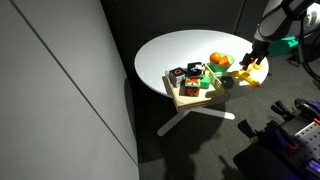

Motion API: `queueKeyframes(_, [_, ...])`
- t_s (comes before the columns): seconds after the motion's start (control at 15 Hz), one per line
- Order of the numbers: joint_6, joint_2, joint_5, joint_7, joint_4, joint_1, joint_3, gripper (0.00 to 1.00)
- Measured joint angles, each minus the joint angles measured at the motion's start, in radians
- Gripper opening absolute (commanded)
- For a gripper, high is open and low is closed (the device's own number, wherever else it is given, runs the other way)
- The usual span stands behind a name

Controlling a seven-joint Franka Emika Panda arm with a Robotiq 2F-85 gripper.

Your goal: Pick up the banana, then drop it on the tray

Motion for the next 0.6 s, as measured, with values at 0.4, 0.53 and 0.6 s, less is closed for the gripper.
queueKeyframes(0.4, [0.024, 0.091, 0.0, -0.01, 0.064, -0.015, 0.011, 1.0])
queueKeyframes(0.53, [0.028, 0.115, 0.0, -0.014, 0.081, -0.02, 0.013, 1.0])
queueKeyframes(0.6, [0.029, 0.126, 0.0, -0.016, 0.088, -0.021, 0.013, 1.0])
